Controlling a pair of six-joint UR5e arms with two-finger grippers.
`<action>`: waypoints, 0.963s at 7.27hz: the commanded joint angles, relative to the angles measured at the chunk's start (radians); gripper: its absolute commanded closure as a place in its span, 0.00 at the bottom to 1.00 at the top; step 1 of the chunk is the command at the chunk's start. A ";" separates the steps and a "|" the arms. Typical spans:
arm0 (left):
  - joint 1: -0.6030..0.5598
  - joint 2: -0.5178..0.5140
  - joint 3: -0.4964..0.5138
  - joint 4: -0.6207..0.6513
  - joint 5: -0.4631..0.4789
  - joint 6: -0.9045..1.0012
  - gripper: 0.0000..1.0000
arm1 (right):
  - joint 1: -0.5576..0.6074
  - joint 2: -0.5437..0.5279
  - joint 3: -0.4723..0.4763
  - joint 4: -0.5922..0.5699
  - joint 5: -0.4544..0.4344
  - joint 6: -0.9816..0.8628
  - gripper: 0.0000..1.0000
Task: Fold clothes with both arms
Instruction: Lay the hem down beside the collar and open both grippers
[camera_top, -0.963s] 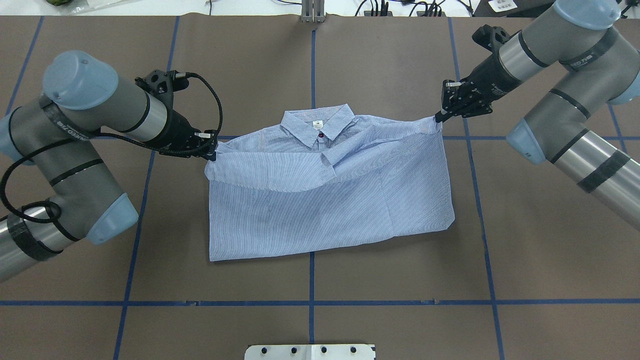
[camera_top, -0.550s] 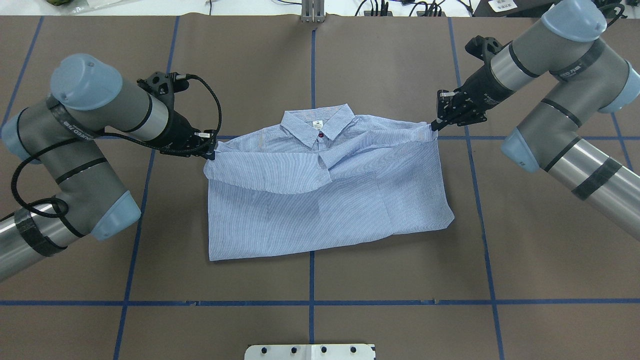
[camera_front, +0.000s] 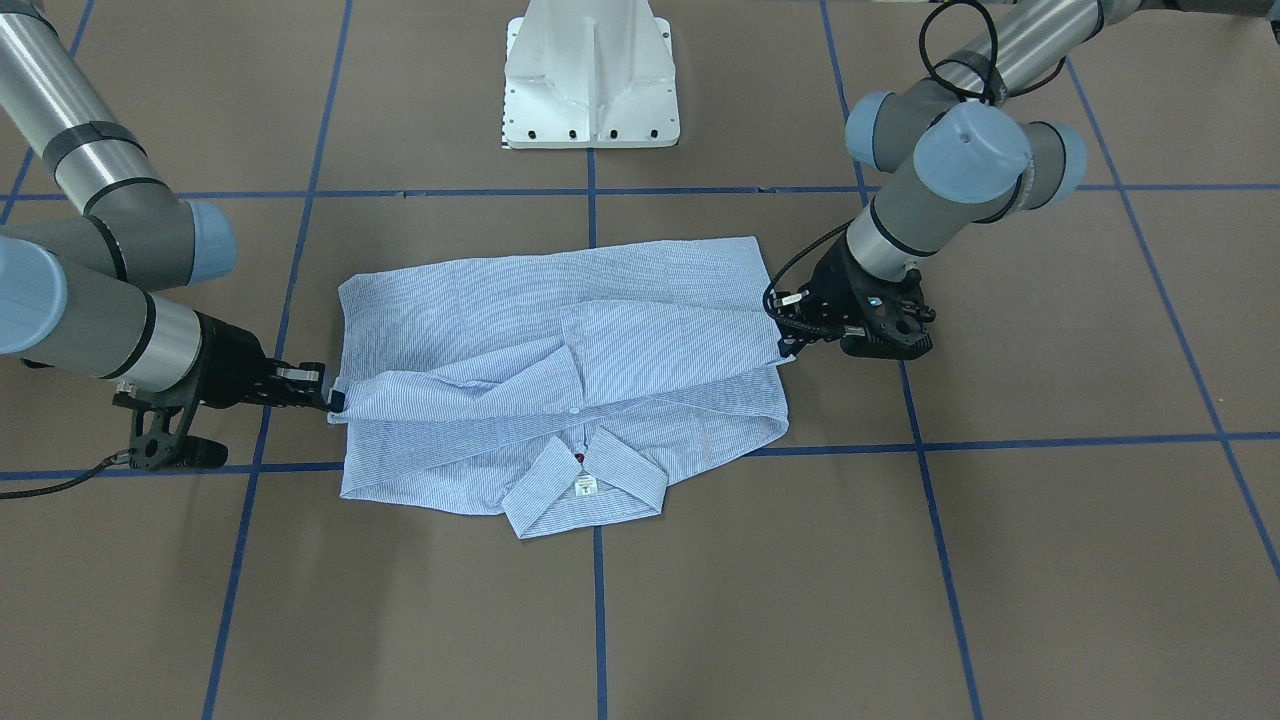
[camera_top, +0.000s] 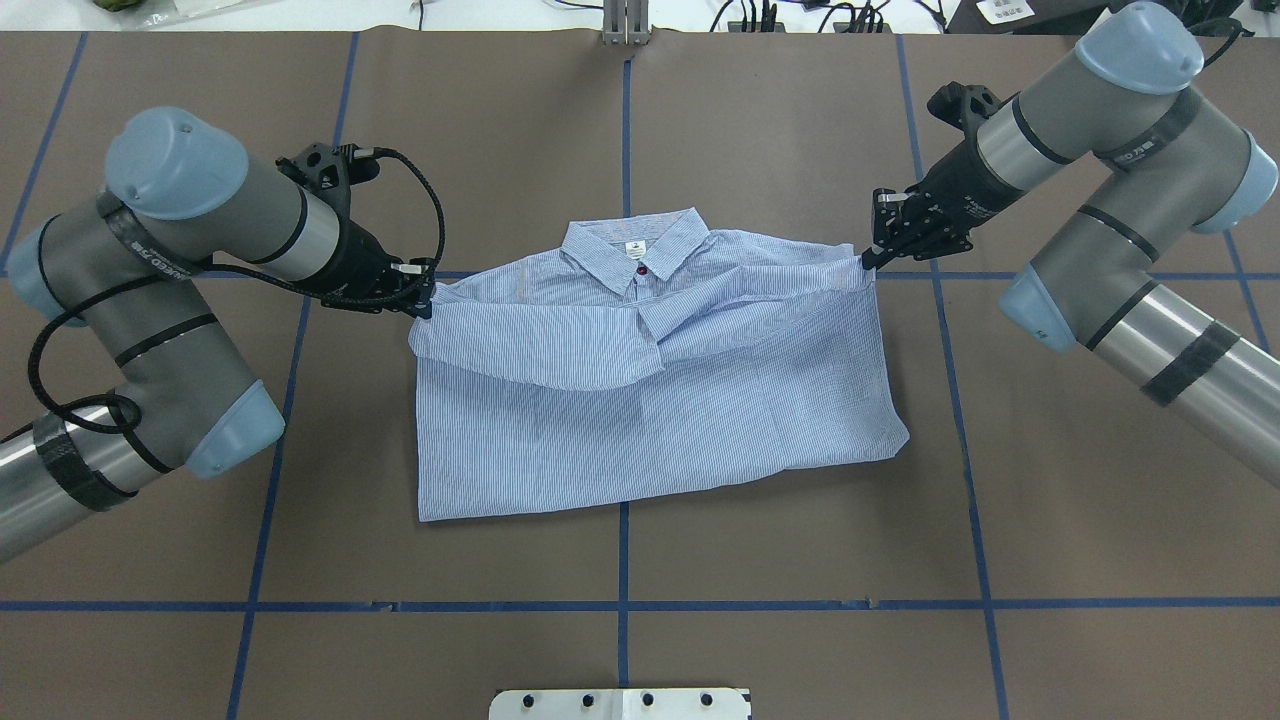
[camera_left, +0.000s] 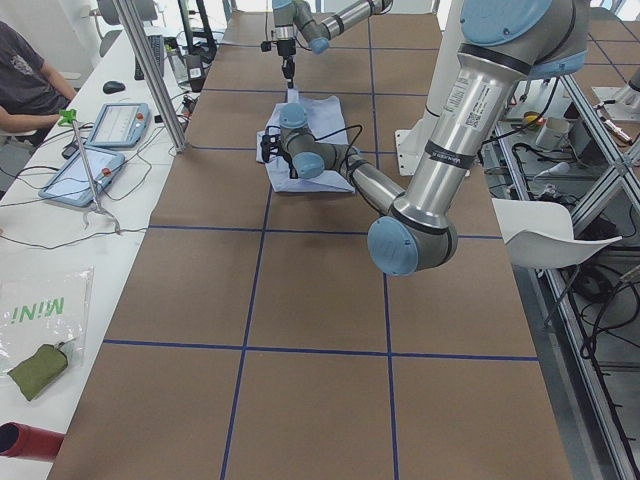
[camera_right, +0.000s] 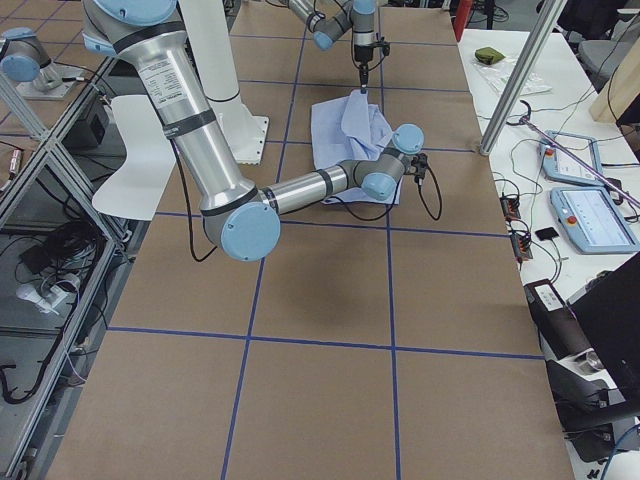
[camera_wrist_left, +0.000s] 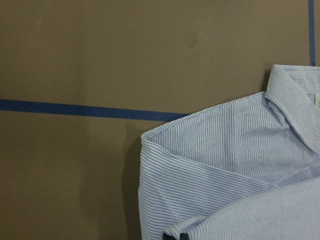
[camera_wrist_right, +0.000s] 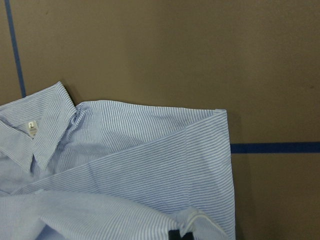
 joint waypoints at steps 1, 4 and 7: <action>-0.020 -0.008 0.000 0.008 -0.003 -0.001 0.00 | 0.008 -0.006 0.000 0.006 0.006 0.001 0.00; -0.101 0.003 -0.023 0.018 -0.079 0.006 0.00 | 0.011 -0.178 0.185 0.016 0.003 0.010 0.00; -0.100 0.001 -0.081 0.078 -0.080 0.000 0.00 | -0.121 -0.307 0.300 0.014 -0.074 0.016 0.00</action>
